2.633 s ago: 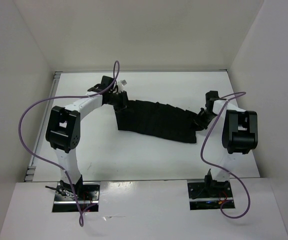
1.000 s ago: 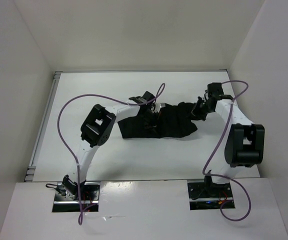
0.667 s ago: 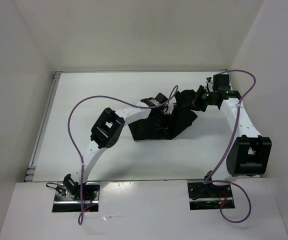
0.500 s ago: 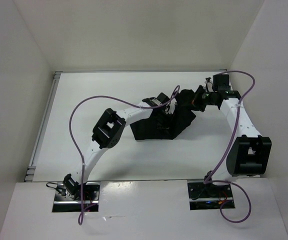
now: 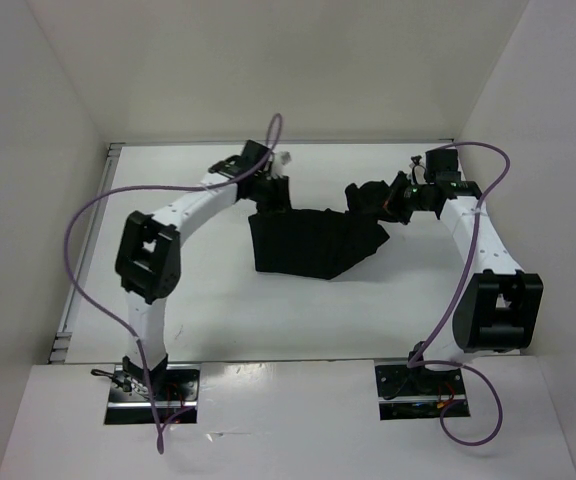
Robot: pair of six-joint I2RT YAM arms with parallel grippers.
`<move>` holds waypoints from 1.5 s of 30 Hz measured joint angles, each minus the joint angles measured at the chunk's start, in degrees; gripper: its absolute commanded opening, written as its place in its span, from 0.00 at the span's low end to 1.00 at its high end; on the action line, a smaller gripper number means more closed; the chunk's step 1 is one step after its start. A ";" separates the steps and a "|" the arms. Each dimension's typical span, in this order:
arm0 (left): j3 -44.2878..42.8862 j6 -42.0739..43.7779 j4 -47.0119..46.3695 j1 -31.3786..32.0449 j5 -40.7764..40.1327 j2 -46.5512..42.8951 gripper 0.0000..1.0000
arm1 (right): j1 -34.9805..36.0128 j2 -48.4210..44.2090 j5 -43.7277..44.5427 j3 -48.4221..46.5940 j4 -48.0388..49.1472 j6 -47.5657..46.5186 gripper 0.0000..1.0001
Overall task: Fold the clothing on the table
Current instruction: Fold the skirt
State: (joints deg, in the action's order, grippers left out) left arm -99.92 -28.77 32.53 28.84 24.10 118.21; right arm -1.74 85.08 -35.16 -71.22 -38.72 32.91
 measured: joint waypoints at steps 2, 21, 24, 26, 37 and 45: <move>3.72 0.00 -1.03 -4.26 -3.67 -4.20 0.28 | 0.00 0.17 0.17 0.00 -0.07 -0.28 0.00; 21.09 -3.02 -7.43 -9.44 -7.28 -2.05 0.20 | 11.28 7.63 -0.02 -3.28 4.70 5.18 0.00; 21.73 -3.37 -8.61 -8.31 -5.66 -2.03 0.20 | 14.36 11.17 0.02 -5.62 6.47 6.60 0.00; 22.05 -3.74 -9.01 -7.78 -4.79 -2.03 0.20 | 16.00 13.77 0.04 -7.32 7.80 7.23 0.00; 22.45 -4.57 -9.22 -7.50 -3.61 -2.03 0.20 | 22.80 25.88 0.83 -16.52 10.62 9.75 0.00; 22.45 -4.59 -9.20 -7.48 -3.63 -2.03 0.20 | 27.10 28.96 0.44 -17.73 11.56 10.84 0.05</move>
State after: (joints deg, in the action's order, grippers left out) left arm -77.47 -33.36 23.33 21.37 20.47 116.18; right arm 25.36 114.04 -34.72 -88.95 -27.16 43.75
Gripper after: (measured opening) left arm 0.200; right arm 0.049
